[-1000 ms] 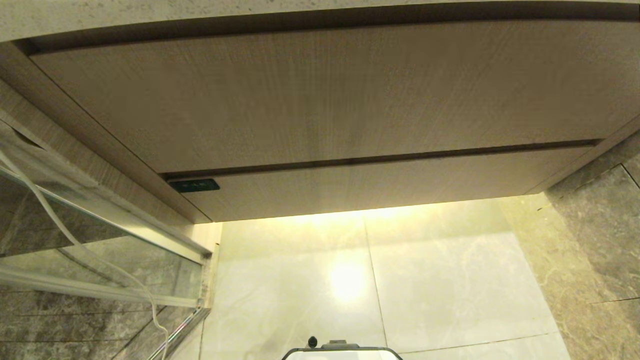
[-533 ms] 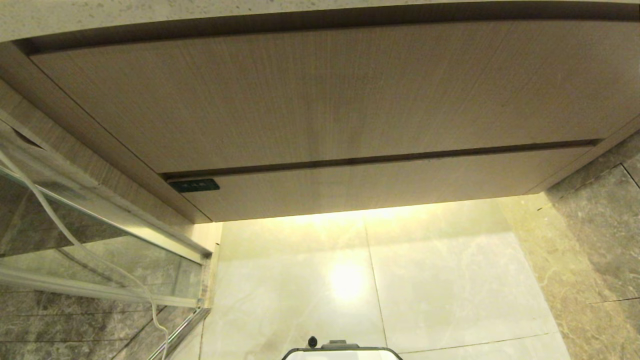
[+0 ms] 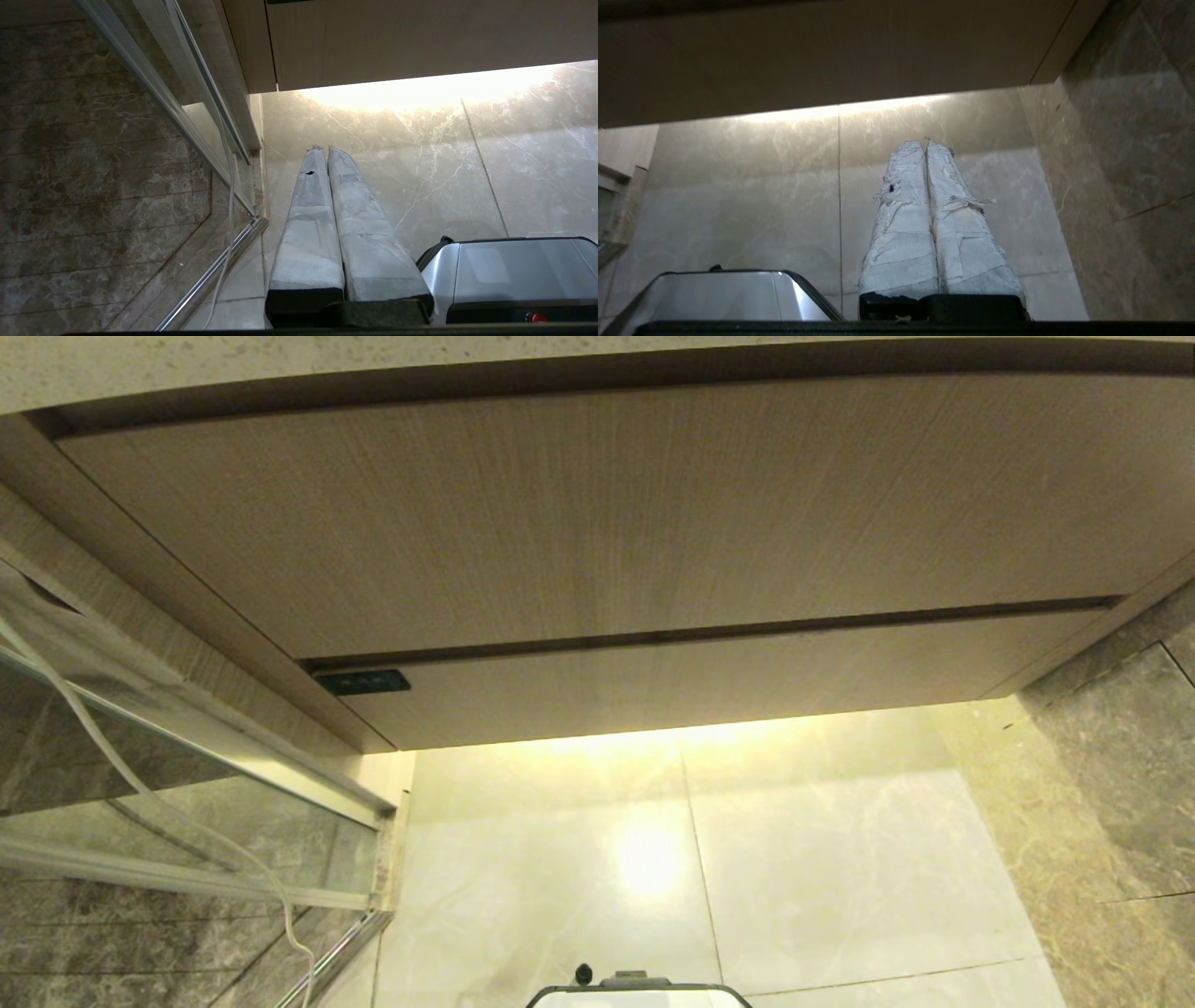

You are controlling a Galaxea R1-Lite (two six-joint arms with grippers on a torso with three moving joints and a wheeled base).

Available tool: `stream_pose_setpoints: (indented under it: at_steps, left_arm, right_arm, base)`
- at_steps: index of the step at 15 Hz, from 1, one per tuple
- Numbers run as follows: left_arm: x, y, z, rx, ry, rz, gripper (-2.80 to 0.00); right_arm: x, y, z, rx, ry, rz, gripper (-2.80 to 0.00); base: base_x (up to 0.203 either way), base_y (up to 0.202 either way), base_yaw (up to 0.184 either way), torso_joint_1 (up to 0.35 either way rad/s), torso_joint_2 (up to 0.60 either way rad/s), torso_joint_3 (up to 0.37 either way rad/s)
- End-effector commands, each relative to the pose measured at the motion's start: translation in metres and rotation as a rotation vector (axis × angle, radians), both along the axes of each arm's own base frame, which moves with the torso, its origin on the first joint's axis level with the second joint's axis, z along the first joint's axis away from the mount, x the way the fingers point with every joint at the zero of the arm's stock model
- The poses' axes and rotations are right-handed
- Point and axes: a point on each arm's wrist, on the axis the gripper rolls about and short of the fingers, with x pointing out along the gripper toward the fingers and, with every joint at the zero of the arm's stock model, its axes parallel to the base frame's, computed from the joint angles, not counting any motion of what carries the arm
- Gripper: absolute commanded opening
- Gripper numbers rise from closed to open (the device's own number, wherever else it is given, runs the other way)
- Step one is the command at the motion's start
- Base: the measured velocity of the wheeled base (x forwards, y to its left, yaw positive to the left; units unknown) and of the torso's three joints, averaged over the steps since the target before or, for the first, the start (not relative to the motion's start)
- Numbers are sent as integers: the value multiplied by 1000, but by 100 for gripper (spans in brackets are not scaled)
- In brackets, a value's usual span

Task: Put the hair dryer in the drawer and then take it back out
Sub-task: Pull open the drawer

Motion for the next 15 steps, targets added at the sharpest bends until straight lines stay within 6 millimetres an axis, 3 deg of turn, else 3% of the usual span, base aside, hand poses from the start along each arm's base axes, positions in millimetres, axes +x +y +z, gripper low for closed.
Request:
stream_pose_setpoints:
  at_steps: [1, 4, 8, 12, 15]
  left_arm:
    - [0, 0, 0, 0, 0, 0, -280]
    - [0, 0, 0, 0, 1, 0, -280]
    - [0, 0, 0, 0, 1, 0, -280]
    - [0, 0, 0, 0, -1, 0, -280]
    - [0, 0, 0, 0, 0, 0, -280]
  right_arm:
    - [-12, 0, 55, -2, -15, 2, -280]
    - [3, 0, 116, -10, 110, -4, -280]
    - [71, 2, 167, -12, 333, 83, -280]
    - [146, 10, 181, -53, 569, 230, -280]
    - [192, 25, 174, -107, 766, 338, -280]
  base:
    - [0, 0, 0, 0, 0, 0]
    - [0, 0, 0, 0, 0, 0]
    - [0, 0, 0, 0, 0, 0]
    - [0, 0, 0, 0, 0, 0]
    - [0, 0, 0, 0, 0, 0]
